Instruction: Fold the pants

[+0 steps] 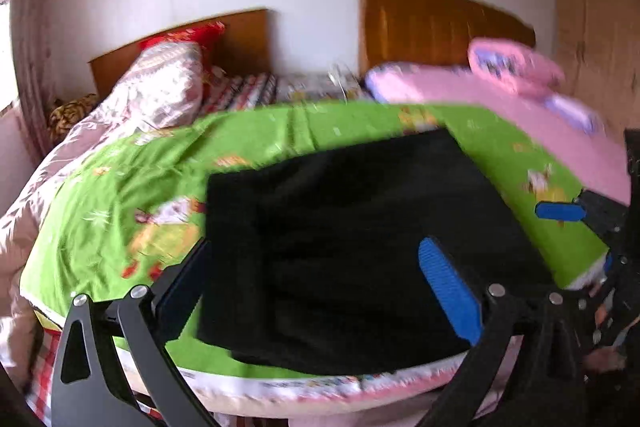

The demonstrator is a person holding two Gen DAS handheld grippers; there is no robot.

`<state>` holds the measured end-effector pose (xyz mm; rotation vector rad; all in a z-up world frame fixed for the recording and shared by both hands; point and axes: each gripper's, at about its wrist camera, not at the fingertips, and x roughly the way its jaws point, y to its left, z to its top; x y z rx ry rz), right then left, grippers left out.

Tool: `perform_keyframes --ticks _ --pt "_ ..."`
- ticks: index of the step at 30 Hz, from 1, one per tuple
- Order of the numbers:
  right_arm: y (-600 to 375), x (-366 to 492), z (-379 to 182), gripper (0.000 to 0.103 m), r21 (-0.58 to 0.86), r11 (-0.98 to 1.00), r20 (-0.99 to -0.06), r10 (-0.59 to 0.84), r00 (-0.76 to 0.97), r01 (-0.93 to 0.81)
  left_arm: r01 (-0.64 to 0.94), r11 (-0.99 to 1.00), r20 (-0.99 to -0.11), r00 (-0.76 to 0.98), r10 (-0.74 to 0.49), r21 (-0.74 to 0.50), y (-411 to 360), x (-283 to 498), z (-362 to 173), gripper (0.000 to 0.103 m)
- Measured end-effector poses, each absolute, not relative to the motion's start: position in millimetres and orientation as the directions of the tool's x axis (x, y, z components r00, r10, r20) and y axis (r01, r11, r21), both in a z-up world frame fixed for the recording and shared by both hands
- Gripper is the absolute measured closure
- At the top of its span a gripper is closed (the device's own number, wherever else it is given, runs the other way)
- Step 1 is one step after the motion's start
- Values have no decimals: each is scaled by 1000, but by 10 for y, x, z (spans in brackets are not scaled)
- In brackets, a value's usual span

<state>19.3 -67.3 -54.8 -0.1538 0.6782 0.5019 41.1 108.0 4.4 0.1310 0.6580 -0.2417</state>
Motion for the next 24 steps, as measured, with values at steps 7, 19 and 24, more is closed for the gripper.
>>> perform_keyframes --ticks 7,19,24 --pt "-788 246 -1092 4 48 906 -717 325 616 -421 243 968 -668 732 -138 66 1070 669 -305 1" --pt "-566 -30 -355 4 15 849 -564 443 697 -528 236 970 -674 726 -136 59 1110 673 -324 1" --pt "-360 355 -699 4 42 853 -672 410 617 -520 239 969 -677 723 -140 55 1124 686 -339 1"
